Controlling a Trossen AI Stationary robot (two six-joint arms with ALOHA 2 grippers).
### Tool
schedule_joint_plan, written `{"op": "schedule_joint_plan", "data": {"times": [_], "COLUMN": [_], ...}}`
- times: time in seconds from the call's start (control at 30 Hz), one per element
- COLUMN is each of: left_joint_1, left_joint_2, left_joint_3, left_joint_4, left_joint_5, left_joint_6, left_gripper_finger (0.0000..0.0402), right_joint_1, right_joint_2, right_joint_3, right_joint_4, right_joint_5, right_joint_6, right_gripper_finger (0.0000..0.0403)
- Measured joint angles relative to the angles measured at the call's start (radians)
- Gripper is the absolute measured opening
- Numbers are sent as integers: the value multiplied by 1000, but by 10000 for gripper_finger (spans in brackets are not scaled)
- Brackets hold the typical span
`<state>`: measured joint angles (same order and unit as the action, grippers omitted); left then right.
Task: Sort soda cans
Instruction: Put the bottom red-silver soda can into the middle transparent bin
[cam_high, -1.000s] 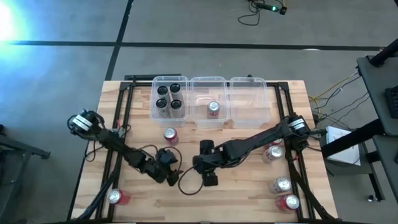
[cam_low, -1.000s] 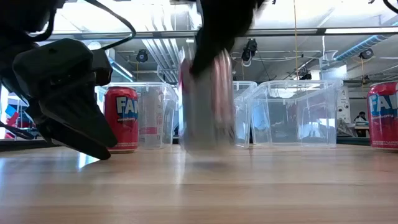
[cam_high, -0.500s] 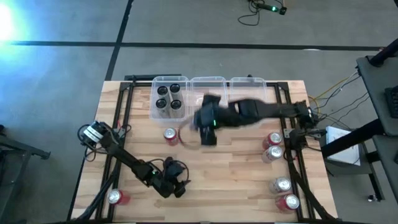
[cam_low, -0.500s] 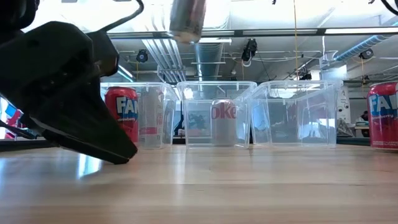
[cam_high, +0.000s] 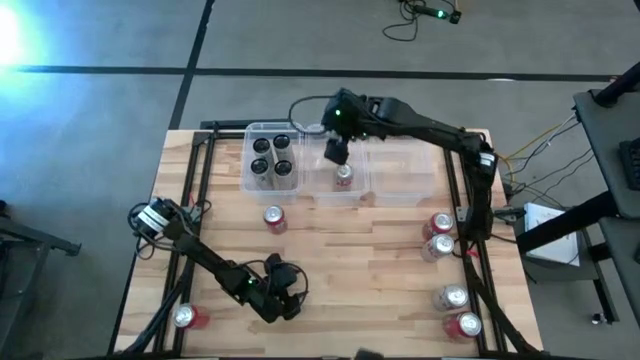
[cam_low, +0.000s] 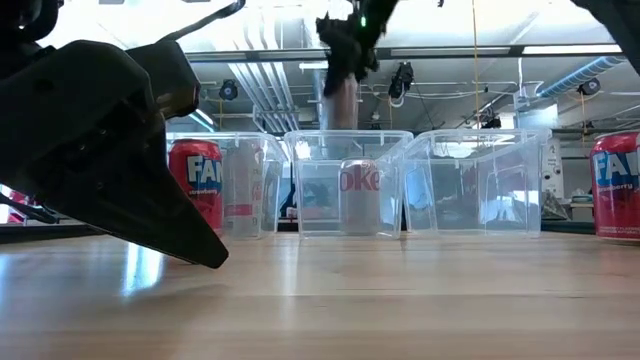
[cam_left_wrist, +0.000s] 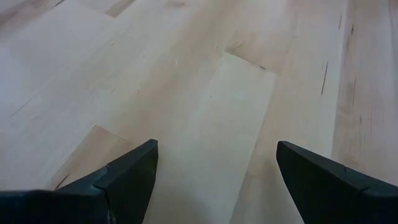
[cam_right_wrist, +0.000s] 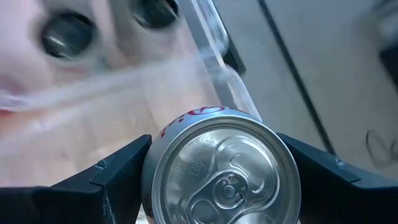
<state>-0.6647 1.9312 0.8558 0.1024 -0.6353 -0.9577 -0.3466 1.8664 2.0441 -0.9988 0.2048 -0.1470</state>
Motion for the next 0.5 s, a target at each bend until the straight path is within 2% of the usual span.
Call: {"op": "schedule_joint_plan", "data": {"times": [0.1, 0.2, 0.5], "left_joint_1": [0, 0, -1], "left_joint_2": [0, 0, -25], "left_joint_3": [0, 0, -28], "left_joint_4": [-3, -4, 2], "left_joint_5": [0, 0, 16], "left_joint_6": [-6, -14, -77], "left_gripper_finger": [310, 310, 310], "right_joint_1": [-67, -101, -109], "right_joint_2": [19, 38, 76], "right_joint_3": [-51, -102, -227], "right_joint_4": [52, 111, 187], "right_joint_5": [-60, -69, -51], "right_joint_6": [25, 69, 220], "right_gripper_finger": [303, 304, 305]}}
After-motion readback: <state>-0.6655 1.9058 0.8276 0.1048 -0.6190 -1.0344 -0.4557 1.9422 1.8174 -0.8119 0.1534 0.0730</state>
